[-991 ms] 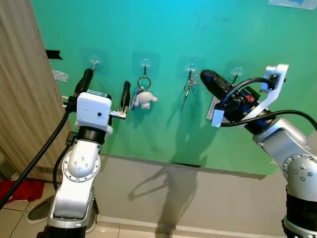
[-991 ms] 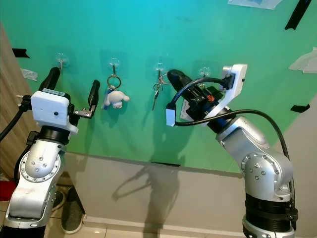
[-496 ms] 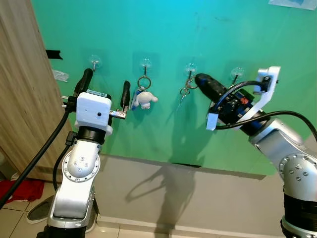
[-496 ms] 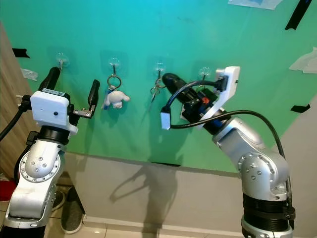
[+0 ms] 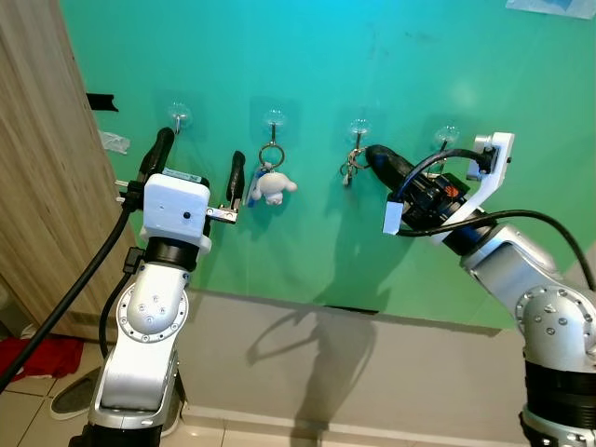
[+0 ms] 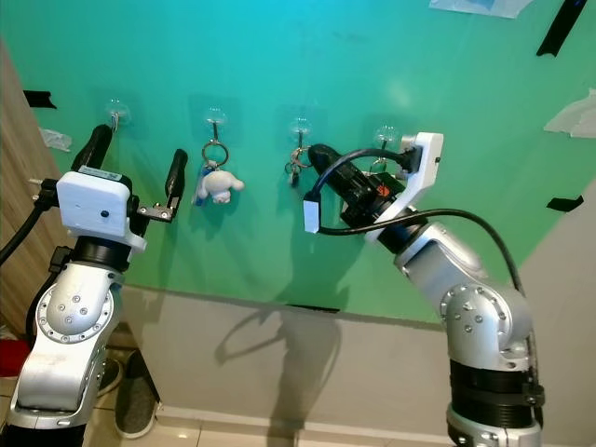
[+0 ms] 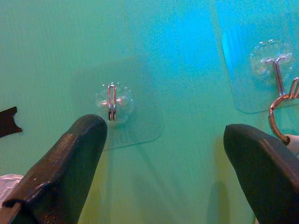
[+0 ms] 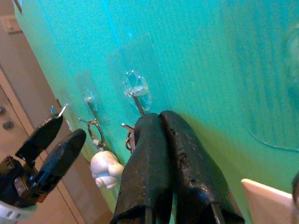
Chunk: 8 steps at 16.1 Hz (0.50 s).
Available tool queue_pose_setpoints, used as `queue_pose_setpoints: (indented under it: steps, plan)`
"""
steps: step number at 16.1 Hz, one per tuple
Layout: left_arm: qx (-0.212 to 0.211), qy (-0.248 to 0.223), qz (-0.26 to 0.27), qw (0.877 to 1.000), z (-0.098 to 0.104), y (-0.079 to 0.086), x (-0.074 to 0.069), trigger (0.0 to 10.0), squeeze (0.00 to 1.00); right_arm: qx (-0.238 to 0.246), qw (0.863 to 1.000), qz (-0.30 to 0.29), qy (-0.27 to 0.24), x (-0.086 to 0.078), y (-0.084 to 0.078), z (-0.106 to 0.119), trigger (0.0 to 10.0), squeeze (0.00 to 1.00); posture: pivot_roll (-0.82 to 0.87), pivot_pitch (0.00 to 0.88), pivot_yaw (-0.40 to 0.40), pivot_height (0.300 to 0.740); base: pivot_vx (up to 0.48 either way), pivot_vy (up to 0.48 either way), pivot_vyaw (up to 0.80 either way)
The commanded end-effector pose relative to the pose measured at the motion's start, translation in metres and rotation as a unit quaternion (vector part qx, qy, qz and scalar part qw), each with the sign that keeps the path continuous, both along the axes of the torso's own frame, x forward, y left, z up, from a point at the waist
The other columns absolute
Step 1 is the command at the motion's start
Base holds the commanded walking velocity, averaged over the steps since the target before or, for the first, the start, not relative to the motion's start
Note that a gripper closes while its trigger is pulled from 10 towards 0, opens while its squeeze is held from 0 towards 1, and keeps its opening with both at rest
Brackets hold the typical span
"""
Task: Hang keys on a hook
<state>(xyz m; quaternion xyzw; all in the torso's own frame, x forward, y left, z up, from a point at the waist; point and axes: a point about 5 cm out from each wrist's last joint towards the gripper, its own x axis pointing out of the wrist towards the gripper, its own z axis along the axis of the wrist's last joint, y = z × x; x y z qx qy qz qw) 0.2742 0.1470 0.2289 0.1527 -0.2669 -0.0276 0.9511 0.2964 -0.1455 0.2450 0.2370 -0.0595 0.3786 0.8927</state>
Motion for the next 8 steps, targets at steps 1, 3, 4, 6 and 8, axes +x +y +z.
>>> queue_pose_setpoints:
  steps: [1, 3, 4, 6, 8]
  plan:
    - [0.006, 0.005, -0.003, 1.0, -0.003, -0.002, 0.001, 10.0, 0.0, 0.016, 0.999, -0.022, 0.016, 0.003, -0.008, 0.0, 0.0, 0.0, 0.01, 0.0, -0.07, 0.732, 0.0, 0.0, 0.0]
    - [0.006, 0.006, -0.003, 1.0, -0.003, -0.002, 0.001, 10.0, 0.0, 0.035, 0.998, -0.03, 0.032, 0.005, -0.012, -0.004, 0.0, 0.0, 0.01, 0.0, -0.069, 0.732, 0.0, 0.0, 0.0]
    - [0.006, 0.006, -0.003, 1.0, -0.003, -0.003, 0.001, 10.0, 0.0, 0.034, 0.999, -0.026, 0.034, 0.004, -0.01, -0.006, 0.0, 0.0, 0.01, 0.0, -0.069, 0.732, 0.0, 0.0, 0.0]
    - [0.005, 0.007, -0.002, 1.0, -0.004, -0.002, 0.001, 10.0, 0.0, -0.007, 0.999, -0.015, 0.03, 0.002, -0.002, -0.011, 0.0, 0.0, 0.01, 0.0, -0.07, 0.732, 0.0, 0.0, 0.0]
    - [0.005, 0.008, -0.002, 1.0, -0.004, -0.002, 0.0, 10.0, 0.0, -0.061, 0.998, -0.005, 0.02, -0.002, 0.006, -0.019, 0.0, 0.0, 0.01, 0.0, -0.071, 0.732, 0.0, 0.0, 0.0]
